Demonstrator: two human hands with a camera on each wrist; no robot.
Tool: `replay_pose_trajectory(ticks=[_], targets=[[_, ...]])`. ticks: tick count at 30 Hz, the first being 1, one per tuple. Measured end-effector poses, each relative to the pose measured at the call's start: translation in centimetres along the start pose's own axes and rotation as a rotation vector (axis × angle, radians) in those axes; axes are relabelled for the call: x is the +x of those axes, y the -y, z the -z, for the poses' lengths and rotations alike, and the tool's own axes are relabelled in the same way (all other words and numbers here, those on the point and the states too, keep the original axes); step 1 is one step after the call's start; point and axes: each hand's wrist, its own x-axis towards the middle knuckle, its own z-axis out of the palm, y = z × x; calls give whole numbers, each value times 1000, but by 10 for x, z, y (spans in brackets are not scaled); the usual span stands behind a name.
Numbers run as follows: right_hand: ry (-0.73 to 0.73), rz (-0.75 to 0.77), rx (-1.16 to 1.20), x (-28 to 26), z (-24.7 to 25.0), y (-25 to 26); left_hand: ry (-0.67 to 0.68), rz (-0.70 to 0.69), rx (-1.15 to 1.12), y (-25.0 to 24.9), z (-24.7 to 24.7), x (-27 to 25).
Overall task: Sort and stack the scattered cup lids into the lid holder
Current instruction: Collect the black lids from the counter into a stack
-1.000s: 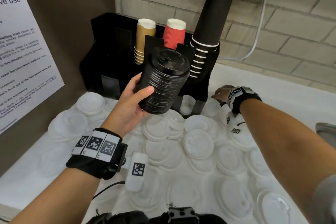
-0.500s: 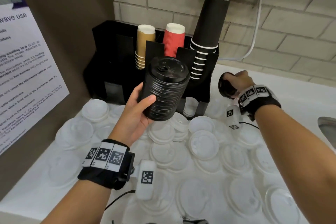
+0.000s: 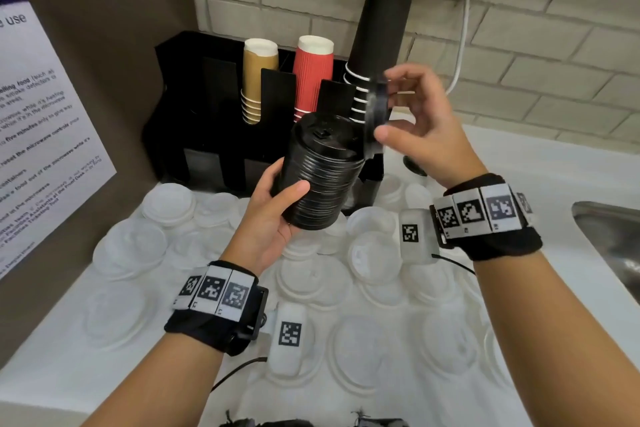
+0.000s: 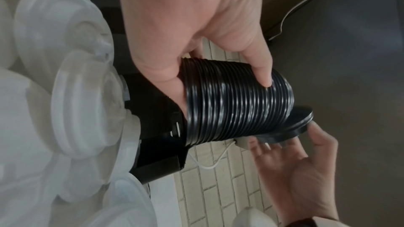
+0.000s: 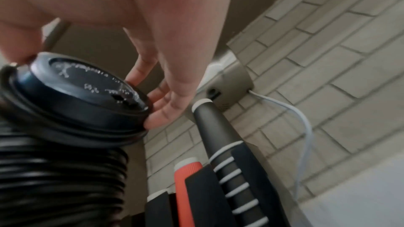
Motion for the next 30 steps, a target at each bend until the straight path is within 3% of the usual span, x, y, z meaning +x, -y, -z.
replay_pose_trajectory(ticks=[7,24,30], targets=[[105,13,-347,-2,-11,18,-5,-7,24,0,-6,-4],[406,21,-451,14,-8,29,33,39,105,6,-5,-2],[394,28,-452,16,-8,29,1,37,74,4,-9,-2]])
